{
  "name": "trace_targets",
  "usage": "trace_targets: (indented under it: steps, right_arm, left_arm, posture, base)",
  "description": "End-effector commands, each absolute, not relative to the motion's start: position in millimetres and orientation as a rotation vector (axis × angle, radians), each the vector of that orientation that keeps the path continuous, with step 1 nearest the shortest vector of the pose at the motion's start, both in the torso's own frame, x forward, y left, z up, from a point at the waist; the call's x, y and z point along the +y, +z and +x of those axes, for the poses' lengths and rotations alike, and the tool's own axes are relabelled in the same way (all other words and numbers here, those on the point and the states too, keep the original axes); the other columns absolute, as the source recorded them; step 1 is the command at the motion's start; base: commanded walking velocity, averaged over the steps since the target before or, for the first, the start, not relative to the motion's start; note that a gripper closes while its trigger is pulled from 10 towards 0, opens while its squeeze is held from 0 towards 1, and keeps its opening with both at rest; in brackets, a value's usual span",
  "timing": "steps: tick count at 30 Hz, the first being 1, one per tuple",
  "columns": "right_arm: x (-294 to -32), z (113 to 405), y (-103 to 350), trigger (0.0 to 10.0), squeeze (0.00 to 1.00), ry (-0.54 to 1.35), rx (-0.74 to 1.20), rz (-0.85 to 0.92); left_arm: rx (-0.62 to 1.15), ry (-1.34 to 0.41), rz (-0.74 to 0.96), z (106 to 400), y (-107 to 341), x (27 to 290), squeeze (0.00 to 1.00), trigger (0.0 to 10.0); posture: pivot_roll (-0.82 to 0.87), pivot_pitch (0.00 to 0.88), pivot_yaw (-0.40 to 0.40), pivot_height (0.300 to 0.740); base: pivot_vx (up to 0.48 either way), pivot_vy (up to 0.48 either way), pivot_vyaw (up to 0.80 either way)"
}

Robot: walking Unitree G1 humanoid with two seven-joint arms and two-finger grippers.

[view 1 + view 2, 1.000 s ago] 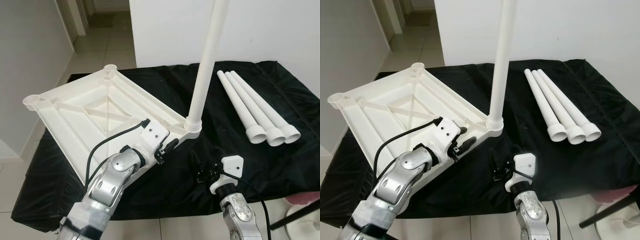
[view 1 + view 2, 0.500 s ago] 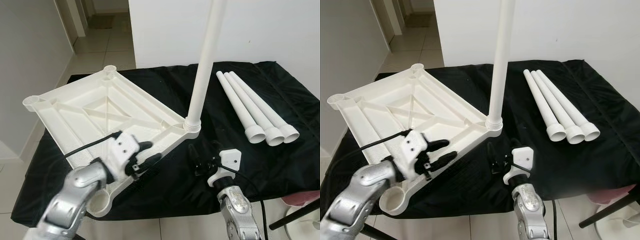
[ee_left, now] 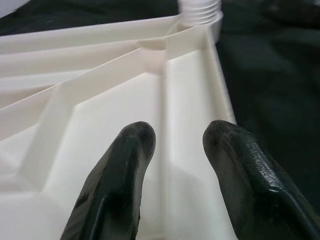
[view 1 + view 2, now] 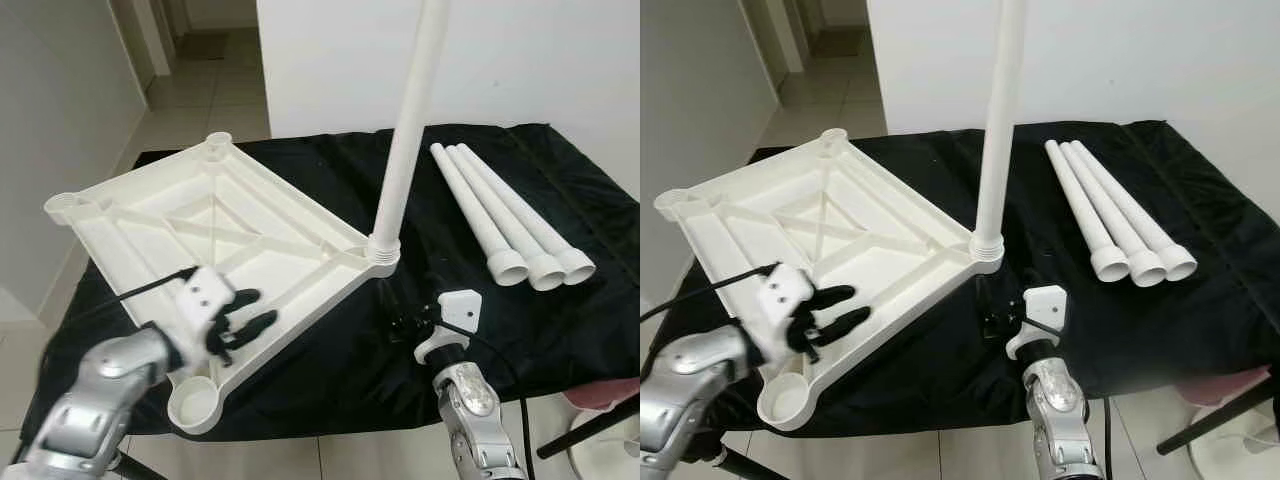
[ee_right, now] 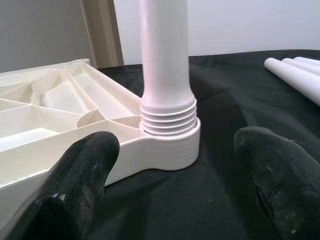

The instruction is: Building children table

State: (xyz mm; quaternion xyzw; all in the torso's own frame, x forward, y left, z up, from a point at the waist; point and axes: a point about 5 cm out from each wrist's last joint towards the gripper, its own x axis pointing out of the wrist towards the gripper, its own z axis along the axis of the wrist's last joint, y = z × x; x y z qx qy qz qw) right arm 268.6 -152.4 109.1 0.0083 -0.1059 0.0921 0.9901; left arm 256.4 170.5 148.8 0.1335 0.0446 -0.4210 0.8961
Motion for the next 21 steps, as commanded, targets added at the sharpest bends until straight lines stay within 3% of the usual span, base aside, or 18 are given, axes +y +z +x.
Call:
trace_targets:
  steps: [1,4,17,21]
  right_arm:
    - [-154.0,270.2,109.5,10.0,0.0,0.174,-0.218,0.01]
    - [-158.0,271.9,110.9,10.0,0.0,0.169,-0.221,0.004]
    - [-159.3,273.8,110.4,10.0,0.0,0.173,-0.221,-0.006]
    - [-157.9,273.5,109.3,10.0,0.0,0.177,-0.216,-0.006]
  left_arm:
    - [0.125,-0.884,0.28,253.8,143.9,182.7,0.0,10.0]
    - [0.165,-0.807,0.301,256.0,141.3,208.1,0.0,10.0]
    - [0.241,-0.77,0.352,251.6,134.2,232.2,0.0,10.0]
    - [0.346,-0.774,0.448,238.3,117.3,245.2,0.0,10.0]
  posture:
    - [-0.03,0.0,0.049,0.74]
    - [-0.03,0.0,0.044,0.74]
    - [-0.03,0.0,0.044,0.74]
    - [-0.02,0.0,0.037,0.74]
  base:
    - [0.0,0.0,0.0]
    - [0.0,0.0,0.0]
    - [0.0,0.0,0.0]
    - [0.0,0.0,0.0]
